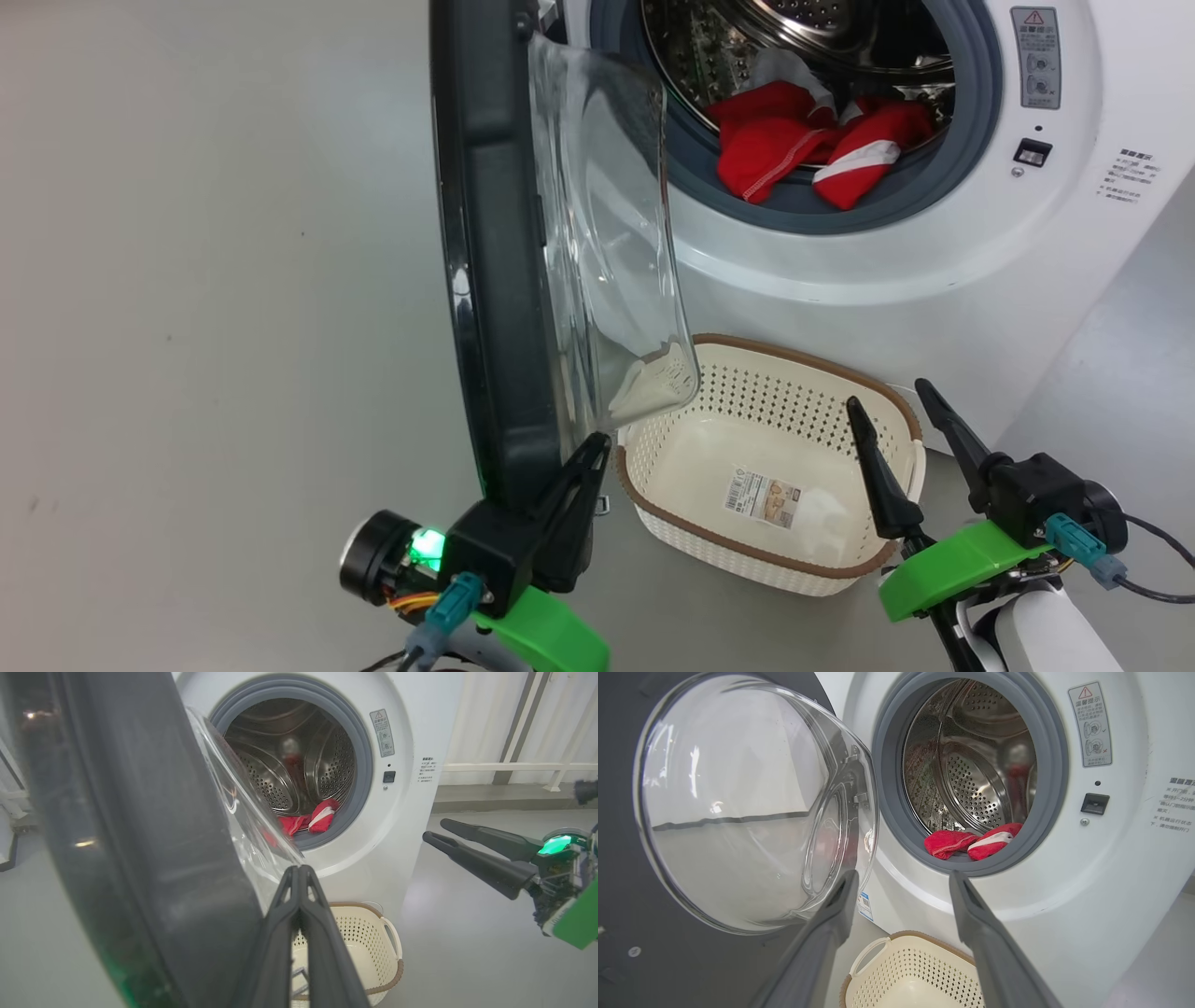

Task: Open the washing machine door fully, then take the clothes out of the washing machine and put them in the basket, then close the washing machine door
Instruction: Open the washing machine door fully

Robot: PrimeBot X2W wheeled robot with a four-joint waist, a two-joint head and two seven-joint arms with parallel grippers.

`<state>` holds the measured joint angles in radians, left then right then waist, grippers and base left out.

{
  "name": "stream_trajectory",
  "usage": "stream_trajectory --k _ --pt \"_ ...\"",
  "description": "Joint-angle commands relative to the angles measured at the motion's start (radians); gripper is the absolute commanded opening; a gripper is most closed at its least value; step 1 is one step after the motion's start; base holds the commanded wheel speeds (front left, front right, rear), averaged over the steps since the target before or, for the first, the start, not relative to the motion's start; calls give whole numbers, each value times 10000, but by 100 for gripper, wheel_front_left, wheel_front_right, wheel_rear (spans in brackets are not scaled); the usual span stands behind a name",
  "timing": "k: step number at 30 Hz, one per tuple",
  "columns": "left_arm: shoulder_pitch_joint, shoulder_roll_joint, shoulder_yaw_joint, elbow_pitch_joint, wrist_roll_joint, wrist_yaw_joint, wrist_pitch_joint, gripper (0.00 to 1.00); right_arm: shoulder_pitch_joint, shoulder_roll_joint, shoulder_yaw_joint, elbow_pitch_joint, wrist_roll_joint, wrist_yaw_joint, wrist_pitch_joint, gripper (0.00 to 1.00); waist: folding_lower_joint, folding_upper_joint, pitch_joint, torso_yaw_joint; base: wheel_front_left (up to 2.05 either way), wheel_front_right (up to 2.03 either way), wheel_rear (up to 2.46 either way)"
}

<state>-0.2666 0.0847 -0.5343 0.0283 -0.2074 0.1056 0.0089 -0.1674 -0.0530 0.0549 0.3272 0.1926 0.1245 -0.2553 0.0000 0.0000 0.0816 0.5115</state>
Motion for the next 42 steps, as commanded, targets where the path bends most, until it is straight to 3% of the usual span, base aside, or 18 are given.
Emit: stream_trajectory --k 1,11,22,42 --pt "-143 209 467 -78 -76 92 32 0 -228 28 314 -186 79 62 -65 100 0 0 3 71 0 0 0" --pt "-87 370 822 382 -253 356 -139 0 -124 28 486 -115 168 62 -65 100 0 0 -96 244 0 0 0" --pt "161 807 1335 102 -44 1018 -317 0 -347 28 695 41 66 62 -65 100 0 0 126 324 0 0 0" --pt "308 1497 3205 566 -874 1832 -1043 0 -658 28 899 181 -117 62 -65 100 0 0 578 401 0 0 0"
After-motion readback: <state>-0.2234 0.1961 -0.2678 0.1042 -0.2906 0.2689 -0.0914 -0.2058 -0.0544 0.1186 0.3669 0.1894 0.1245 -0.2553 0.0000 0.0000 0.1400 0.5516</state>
